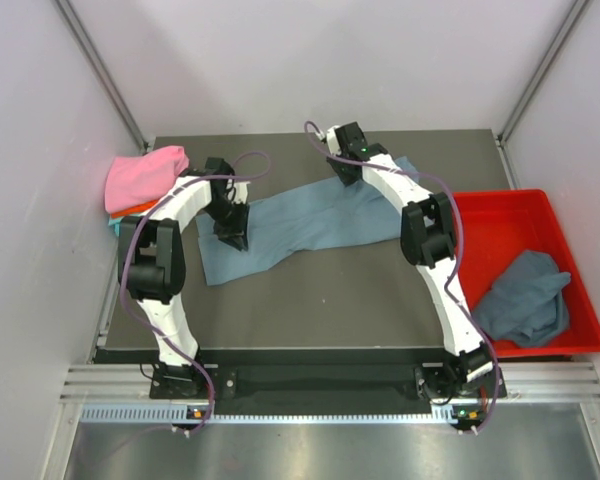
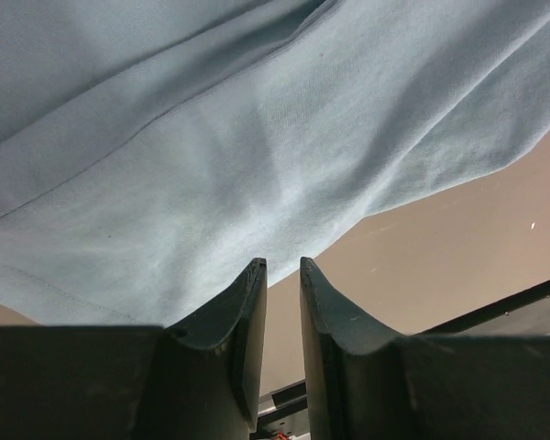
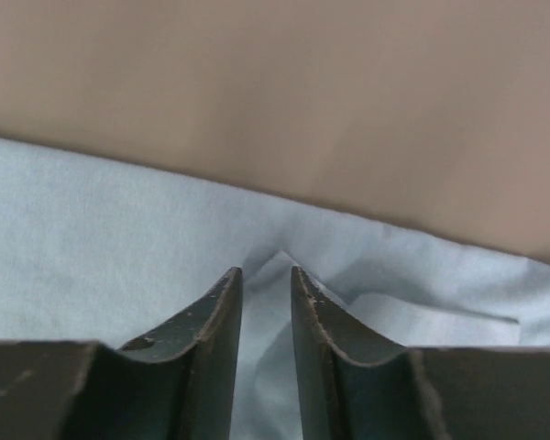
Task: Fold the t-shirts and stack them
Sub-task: Fold the tshirt
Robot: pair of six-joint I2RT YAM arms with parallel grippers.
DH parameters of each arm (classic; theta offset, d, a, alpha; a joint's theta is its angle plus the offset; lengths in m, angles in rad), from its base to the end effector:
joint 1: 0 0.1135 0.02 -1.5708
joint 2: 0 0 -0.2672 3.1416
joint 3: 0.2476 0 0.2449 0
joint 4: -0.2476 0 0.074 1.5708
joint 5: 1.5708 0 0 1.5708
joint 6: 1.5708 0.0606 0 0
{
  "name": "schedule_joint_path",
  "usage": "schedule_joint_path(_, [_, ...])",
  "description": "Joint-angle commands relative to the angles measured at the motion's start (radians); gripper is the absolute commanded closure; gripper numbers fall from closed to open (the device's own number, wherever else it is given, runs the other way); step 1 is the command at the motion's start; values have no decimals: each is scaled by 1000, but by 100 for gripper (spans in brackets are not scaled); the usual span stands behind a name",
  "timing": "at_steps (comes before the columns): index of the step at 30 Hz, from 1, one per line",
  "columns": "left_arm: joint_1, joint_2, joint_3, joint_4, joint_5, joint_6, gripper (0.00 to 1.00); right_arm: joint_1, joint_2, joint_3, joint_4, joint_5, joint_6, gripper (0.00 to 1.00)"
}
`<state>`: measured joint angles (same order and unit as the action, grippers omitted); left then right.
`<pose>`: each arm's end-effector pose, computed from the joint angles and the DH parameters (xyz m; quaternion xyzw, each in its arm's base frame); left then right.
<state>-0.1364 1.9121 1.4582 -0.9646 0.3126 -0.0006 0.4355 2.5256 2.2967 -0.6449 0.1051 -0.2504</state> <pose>0.3632 -0.0687 0.1850 0.0786 0.9819 -0.1600 0.0643 0.5187 0.2343 0.1695 -0.2987 0.8900 -0.0176 0.3441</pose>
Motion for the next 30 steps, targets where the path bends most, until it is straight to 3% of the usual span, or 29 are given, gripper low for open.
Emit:
schedule_joint_path(1, [-8,-8,36,13,-10,4,74,-4,33,50,24,5,10,73])
schedule_joint_path(10, [-15,-5,33,15,-21,4,74,-6,33,61,30,7,11,100])
schedule_joint_path(30, [-60,41,68,21,-29,4,75,23,-76,37,93,-34,19,100])
